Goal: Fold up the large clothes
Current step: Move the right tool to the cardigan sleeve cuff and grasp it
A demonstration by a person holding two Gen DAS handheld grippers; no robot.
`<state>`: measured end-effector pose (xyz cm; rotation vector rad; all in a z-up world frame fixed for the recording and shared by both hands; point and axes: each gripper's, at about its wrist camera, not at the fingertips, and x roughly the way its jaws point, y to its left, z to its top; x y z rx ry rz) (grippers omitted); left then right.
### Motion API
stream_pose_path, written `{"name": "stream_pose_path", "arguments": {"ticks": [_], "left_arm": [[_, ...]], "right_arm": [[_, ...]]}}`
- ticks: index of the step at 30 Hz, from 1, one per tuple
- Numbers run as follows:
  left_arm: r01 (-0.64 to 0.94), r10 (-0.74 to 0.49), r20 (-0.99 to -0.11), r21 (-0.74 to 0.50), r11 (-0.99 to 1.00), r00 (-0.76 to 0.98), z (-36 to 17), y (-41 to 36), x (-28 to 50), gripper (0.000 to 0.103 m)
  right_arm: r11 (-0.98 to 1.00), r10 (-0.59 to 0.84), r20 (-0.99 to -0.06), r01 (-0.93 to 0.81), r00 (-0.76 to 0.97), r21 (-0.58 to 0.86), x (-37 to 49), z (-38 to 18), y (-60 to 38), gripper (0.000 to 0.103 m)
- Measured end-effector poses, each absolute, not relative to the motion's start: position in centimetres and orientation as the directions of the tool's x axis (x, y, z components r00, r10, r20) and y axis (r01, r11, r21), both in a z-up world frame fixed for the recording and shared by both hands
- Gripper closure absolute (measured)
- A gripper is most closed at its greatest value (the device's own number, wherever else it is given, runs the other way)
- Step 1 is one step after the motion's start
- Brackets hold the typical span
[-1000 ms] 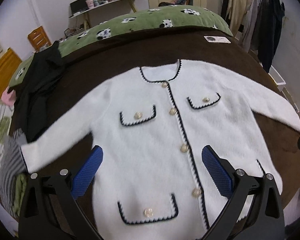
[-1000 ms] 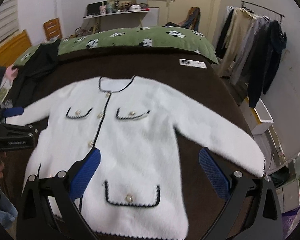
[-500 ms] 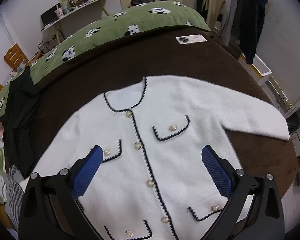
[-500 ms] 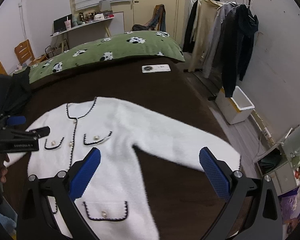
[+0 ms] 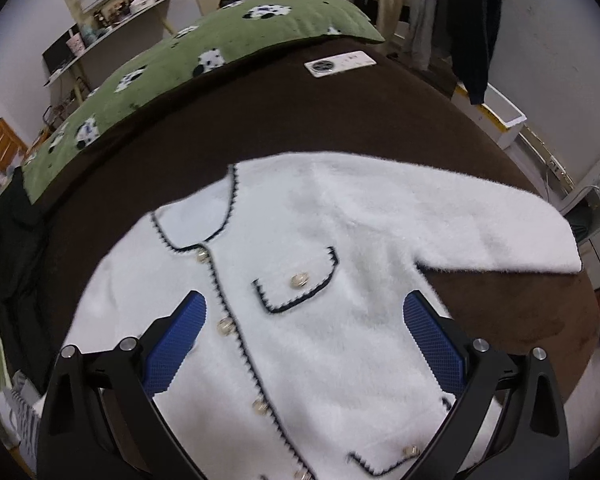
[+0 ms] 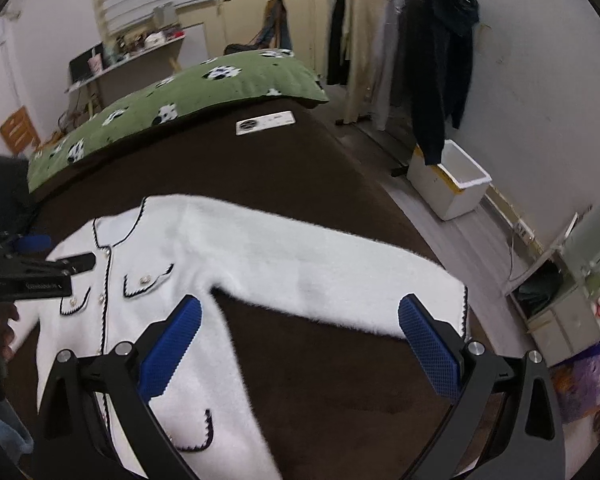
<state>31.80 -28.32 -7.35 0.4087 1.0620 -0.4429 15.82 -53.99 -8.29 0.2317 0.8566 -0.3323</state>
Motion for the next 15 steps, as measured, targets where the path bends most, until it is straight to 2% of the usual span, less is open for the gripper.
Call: {"name": "stream_pose_path", "arguments": {"ticks": [6, 11, 15], "left_arm": [[0.529, -0.221, -0.889, 0.026, 0.849, 0.400, -12.9, -31.0, 34.2, 0.006], [0.552, -0.192, -0.879, 0.094, 0.829, 0.437, -17.8, -33.8, 36.1, 0.006], [0.565, -0.194, -0.877, 0.103, 0.819, 0.441, -20.4, -34.8, 37.0, 0.006]], "right_arm": [[0.875, -0.241, -0.770, 0.475, 0.590, 0.090, 15.2, -12.6, -57.7, 0.006], [0.837, -0.285, -0.781, 0.541, 0.556, 0.080, 14.3, -16.6, -60.1, 0.006], [0.792, -0.293, -0.795, 0.600, 0.532, 0.110, 13.4, -19.7, -62.0, 0.006]]}}
